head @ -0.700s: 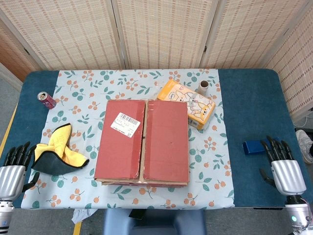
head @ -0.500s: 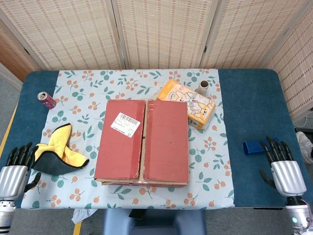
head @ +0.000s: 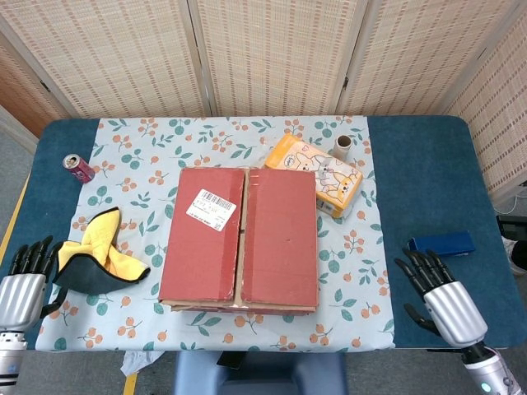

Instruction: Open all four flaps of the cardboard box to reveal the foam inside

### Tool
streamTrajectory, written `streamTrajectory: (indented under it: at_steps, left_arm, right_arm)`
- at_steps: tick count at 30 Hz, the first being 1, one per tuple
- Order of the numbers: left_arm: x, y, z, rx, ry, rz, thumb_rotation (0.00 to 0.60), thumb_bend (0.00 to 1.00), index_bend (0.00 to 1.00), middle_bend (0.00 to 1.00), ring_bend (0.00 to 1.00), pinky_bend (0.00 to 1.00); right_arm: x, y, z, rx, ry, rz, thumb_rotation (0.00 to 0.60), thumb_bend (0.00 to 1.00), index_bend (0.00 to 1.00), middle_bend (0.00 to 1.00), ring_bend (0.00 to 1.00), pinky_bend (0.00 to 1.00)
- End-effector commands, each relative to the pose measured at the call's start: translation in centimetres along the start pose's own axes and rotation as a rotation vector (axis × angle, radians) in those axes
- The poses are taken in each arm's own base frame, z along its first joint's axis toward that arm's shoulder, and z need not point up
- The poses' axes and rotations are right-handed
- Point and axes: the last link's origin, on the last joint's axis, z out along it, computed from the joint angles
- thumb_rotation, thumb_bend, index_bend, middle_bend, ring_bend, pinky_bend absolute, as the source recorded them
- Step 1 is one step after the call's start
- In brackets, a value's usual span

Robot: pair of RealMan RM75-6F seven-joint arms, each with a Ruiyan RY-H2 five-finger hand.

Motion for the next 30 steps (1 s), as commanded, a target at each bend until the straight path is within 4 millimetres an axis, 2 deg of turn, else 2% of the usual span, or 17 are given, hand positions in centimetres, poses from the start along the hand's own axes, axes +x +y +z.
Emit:
streamTrajectory:
  at_steps: [1,9,13,19,30]
  left_arm:
    - [-0.1,-0.1,0.2,0.001,-0.001,0.013,0.600,0.42,0.00,0.00,0.00,0.00]
    - [-0.2,-0.2,0.5,0.007,-0.006,0.004,0.600,0.42,0.00,0.00,0.00,0.00]
    - [-0.2,-0.5,0.7,0.017,-0.012,-0.001,0.600,0.46,0.00,0.00,0.00,0.00]
    - [-0.1,-1.0,0.9,0.031,-0.013,-0.024,0.600,0.46,0.00,0.00,0.00,0.00]
    - [0.1,-1.2,0.8,0.021,-0.014,-0.051,0.600,0.47,0.00,0.00,0.00,0.00]
  right_arm:
    - [1.0,-2.4,0.2,0.102,0.007,0.035,0.600,0.38,0.00,0.00,0.00,0.00]
    - [1.7,-6.2,1.7,0.226,-0.039,-0.004,0.600,0.38,0.00,0.00,0.00,0.00]
    - [1.4,-8.1,3.2,0.291,-0.022,0.020,0.600,0.38,0.00,0.00,0.00,0.00]
    - [1.0,-10.9,5.7,0.376,0.013,0.057,0.600,0.38,0.00,0.00,0.00,0.00]
    - [-0.2,-14.2,9.0,0.434,0.024,0.069,0.600,0.38,0.00,0.00,0.00,0.00]
